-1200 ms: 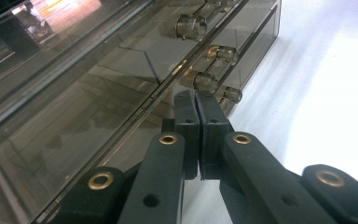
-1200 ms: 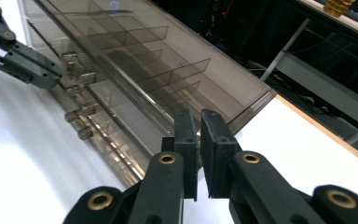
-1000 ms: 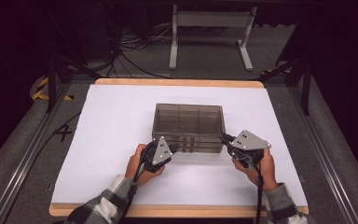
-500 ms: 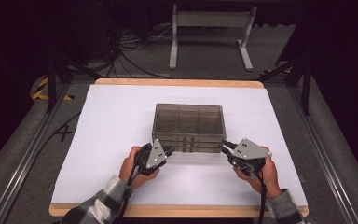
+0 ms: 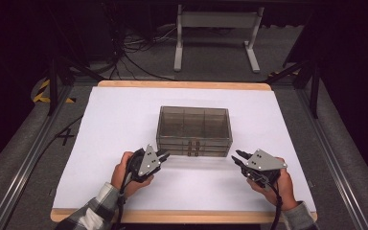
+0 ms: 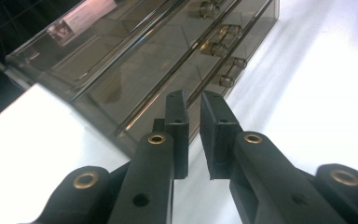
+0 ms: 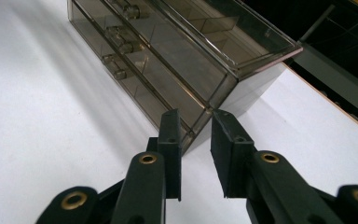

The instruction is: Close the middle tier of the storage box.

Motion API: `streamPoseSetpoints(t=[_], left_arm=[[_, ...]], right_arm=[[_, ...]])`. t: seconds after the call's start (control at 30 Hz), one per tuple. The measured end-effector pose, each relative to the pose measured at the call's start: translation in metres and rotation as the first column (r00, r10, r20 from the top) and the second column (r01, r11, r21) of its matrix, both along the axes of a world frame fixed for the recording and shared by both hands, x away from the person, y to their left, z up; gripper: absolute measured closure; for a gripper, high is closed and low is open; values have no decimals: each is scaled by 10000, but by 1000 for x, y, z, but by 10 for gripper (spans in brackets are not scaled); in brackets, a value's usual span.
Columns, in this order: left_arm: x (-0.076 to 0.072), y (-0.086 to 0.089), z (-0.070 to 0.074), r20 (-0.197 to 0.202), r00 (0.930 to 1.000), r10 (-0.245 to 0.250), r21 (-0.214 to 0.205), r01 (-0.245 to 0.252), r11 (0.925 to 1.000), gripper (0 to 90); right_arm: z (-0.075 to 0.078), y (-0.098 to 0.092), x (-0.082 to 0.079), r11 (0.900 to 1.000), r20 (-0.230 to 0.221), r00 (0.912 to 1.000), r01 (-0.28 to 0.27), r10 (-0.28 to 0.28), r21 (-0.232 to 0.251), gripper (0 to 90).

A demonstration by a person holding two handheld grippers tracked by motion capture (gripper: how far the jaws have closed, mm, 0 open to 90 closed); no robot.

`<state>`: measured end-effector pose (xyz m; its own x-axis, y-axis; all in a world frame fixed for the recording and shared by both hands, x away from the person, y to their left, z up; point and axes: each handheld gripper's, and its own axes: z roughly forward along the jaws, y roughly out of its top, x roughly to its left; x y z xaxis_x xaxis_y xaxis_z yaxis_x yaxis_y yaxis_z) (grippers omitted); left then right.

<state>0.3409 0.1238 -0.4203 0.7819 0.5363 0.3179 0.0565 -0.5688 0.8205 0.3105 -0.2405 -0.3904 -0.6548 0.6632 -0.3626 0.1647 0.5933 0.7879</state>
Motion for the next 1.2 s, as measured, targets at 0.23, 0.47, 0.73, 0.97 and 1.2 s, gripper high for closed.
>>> streamPoseSetpoints(t=[0.23, 0.47, 0.73, 0.97, 1.2], left_arm=[[-3, 18, -2, 38, 9996, 263, 241, -264, 9994, 810], [-4, 37, -7, -5, 9987, 514, 182, -514, 9985, 793], [-3, 58, -13, -158, 9954, 943, 263, -939, 9952, 725], [-3, 73, -18, -255, 9891, 1450, 526, -1435, 9882, 601], [-5, 96, -23, -418, 9776, 2062, 552, -2038, 9775, 478]], right_arm=[[-5, -7, -3, 9999, -81, 10000, 50, -49, 89, 705], [-13, -12, -4, 9999, -232, 9996, 136, -134, 66, 651], [-23, -24, -4, 9992, -364, 9987, 365, -359, 153, 558], [-30, -38, -4, 9973, -494, 9964, 698, -687, 219, 479], [-36, -54, -6, 9903, -498, 9901, 1332, -1312, 403, 368]])
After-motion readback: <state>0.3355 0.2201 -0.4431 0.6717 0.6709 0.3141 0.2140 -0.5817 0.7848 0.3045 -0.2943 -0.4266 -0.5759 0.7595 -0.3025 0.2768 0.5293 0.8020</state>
